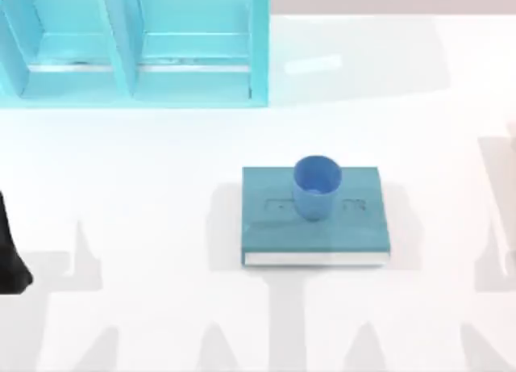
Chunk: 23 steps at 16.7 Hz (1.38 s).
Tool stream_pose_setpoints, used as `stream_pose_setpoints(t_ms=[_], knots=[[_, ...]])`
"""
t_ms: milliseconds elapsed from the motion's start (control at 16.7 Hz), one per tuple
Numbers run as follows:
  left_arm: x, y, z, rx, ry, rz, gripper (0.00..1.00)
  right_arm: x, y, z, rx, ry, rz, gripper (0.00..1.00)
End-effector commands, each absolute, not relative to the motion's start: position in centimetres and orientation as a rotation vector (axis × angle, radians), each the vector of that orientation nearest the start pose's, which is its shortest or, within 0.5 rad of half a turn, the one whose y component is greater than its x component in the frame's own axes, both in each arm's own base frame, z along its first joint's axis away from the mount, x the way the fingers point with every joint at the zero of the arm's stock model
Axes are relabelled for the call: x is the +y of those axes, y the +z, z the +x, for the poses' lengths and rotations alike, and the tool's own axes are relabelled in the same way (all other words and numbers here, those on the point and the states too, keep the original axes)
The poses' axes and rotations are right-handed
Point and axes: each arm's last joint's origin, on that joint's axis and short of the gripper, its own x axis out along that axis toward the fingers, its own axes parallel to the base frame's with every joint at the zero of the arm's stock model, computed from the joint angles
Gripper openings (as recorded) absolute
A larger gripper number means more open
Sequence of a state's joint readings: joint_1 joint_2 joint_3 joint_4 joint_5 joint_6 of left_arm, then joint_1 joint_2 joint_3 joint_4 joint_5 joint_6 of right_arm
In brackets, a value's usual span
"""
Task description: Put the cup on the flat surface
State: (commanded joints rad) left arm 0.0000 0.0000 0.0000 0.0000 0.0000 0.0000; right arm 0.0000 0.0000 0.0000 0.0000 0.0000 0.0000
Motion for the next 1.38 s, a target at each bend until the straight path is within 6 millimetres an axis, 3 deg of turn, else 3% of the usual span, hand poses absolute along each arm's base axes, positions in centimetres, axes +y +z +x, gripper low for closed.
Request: stream_pose_setpoints(t_ms=[180,360,720,1020,1380], knots=[[-0.1,16.0,10.6,0.000,0.000,0.000,1.00,-0.1,16.2,10.6,0.009,0.003,0.005,1.00],[-0.1,16.0,10.6,0.000,0.000,0.000,1.00,0.2,17.5,10.7,0.091,0.030,0.048,1.00],[-0.1,16.0,10.6,0.000,0.000,0.000,1.00,1.7,21.7,13.1,0.551,0.081,0.189,1.00],[-0.1,16.0,10.6,0.000,0.000,0.000,1.00,4.8,24.0,18.5,1.117,0.030,0.220,1.00],[-0.1,16.0,10.6,0.000,0.000,0.000,1.00,11.5,24.4,27.3,1.649,-0.118,0.100,1.00]])
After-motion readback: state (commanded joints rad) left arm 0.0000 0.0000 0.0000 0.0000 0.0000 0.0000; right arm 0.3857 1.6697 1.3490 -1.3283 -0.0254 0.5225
